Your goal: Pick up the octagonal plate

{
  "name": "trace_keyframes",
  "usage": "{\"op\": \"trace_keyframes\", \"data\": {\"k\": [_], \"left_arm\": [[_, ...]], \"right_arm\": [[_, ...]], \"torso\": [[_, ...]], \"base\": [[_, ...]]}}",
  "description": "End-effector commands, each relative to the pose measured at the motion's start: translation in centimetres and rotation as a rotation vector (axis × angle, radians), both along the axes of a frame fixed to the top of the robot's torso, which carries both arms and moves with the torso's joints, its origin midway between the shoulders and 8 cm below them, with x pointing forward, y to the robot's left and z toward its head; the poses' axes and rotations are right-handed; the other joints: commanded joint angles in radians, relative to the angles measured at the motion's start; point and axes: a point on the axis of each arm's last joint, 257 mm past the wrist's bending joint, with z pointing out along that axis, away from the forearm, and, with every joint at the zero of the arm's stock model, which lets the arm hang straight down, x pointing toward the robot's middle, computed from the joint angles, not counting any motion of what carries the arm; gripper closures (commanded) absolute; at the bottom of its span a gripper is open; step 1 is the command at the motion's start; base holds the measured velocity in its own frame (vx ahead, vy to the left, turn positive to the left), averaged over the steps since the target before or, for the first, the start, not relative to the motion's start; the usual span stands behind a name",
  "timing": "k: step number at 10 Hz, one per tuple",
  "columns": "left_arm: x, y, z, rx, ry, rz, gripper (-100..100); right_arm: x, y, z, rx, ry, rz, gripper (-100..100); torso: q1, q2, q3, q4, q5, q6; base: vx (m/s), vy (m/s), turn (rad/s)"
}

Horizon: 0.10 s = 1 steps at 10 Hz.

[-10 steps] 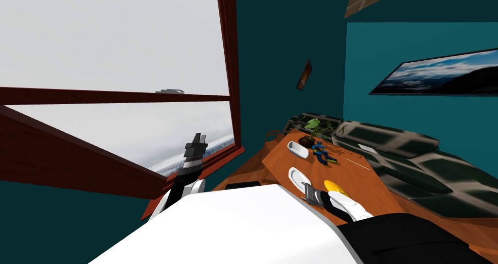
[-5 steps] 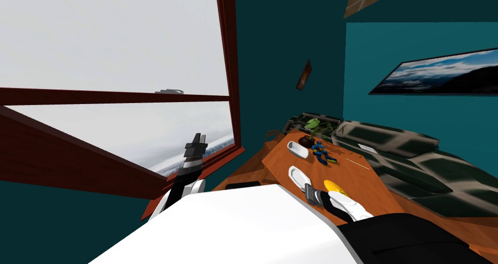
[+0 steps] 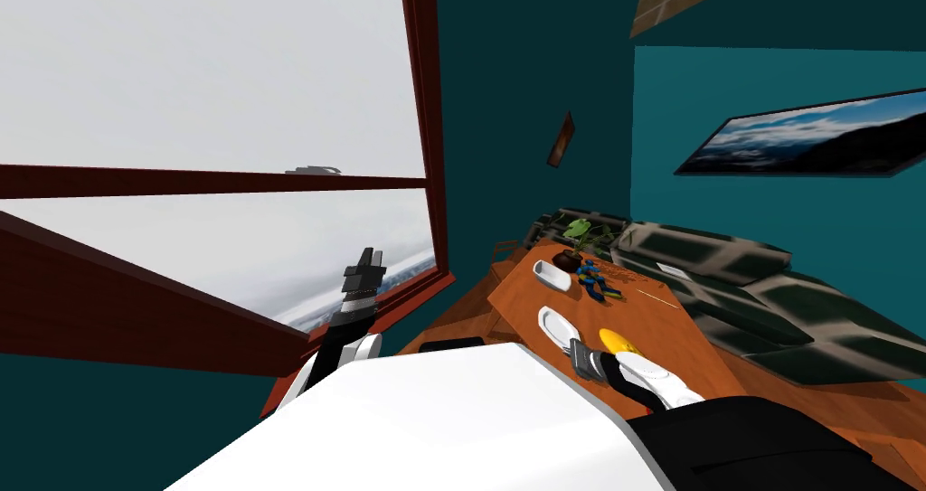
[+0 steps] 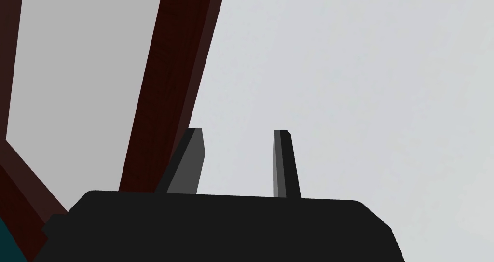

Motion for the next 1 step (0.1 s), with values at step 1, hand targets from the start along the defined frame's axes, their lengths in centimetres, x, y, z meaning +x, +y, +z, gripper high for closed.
{"op": "trace_keyframes", "data": {"k": [1], "left_arm": [[0.0, 0.0, 0.0, 0.0, 0.0, 0.0, 0]], "right_arm": [[0.0, 0.0, 0.0, 0.0, 0.0, 0.0, 0]], "torso": [[0.0, 0.0, 0.0, 0.0, 0.0, 0.0]], "base": [[-0.001, 0.006, 0.0]]}}
